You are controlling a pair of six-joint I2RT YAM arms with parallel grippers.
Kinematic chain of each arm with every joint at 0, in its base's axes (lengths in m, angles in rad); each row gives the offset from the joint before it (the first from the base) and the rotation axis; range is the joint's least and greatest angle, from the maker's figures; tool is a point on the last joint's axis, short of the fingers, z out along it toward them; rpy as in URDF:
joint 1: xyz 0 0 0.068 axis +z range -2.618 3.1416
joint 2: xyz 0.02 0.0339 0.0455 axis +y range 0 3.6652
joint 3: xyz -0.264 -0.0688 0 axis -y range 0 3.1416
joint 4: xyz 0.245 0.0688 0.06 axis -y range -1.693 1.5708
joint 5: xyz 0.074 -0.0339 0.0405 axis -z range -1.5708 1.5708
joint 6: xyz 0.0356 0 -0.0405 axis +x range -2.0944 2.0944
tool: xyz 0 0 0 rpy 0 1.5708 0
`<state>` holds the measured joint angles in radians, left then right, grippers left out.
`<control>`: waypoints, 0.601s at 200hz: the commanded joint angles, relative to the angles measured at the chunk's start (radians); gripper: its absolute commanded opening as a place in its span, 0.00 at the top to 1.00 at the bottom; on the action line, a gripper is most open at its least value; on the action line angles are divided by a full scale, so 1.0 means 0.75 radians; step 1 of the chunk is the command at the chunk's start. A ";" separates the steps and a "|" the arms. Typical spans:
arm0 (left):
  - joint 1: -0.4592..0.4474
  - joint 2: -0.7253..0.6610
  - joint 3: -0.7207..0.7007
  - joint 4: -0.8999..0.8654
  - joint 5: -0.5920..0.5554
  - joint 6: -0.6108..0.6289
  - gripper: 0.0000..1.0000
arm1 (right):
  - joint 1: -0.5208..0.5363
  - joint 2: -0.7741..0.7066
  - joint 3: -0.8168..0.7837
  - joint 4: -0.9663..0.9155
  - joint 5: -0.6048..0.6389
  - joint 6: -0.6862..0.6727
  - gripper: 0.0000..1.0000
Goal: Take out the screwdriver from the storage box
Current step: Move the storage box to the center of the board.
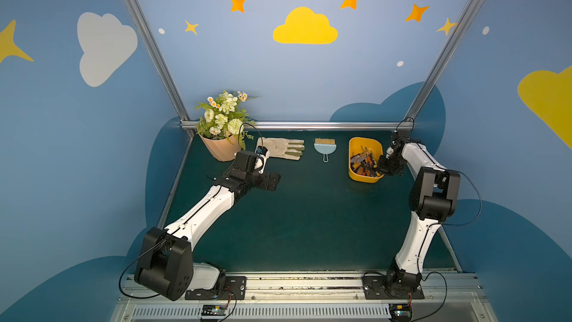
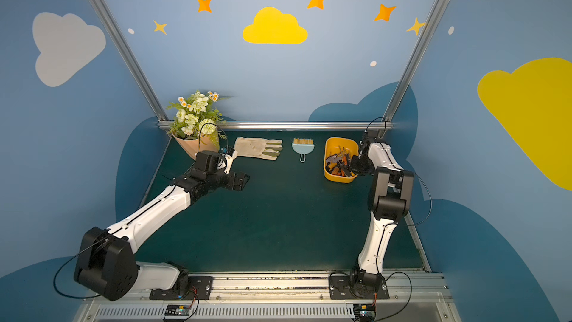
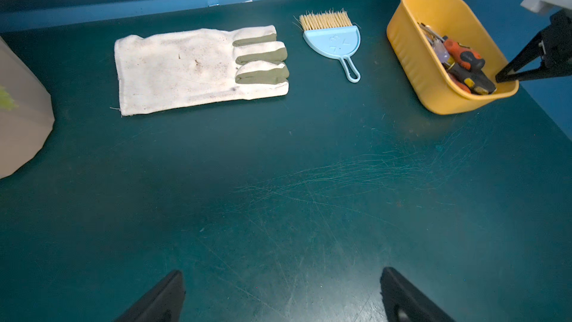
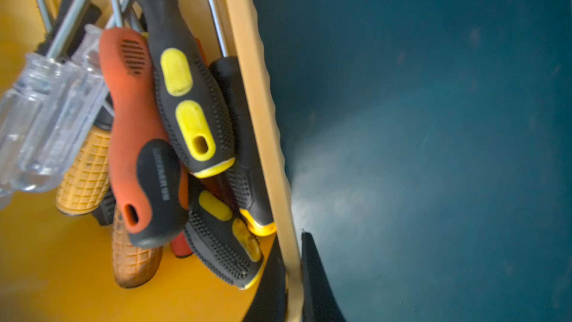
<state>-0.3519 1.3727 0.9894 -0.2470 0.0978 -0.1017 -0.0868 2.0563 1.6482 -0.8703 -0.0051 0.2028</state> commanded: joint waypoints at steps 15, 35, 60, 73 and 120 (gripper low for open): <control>0.001 -0.016 0.066 -0.046 0.025 -0.051 0.00 | 0.057 -0.195 -0.204 -0.038 -0.021 0.009 1.00; -0.012 -0.010 0.097 -0.075 0.076 -0.039 0.00 | 0.082 -0.274 -0.290 -0.027 -0.033 0.010 1.00; -0.051 -0.018 0.097 -0.047 0.038 -0.032 0.00 | 0.123 -0.368 -0.380 -0.019 -0.048 0.010 1.00; -0.056 -0.007 0.101 -0.030 0.022 -0.046 0.00 | 0.146 -0.405 -0.411 -0.020 -0.047 0.013 1.00; -0.083 0.091 0.182 -0.079 0.015 -0.097 0.00 | 0.217 -0.498 -0.506 -0.023 -0.098 0.024 1.00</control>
<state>-0.4030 1.4071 1.0859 -0.2840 0.1120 -0.1505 0.0448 1.7416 1.2953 -0.8623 -0.0265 0.2295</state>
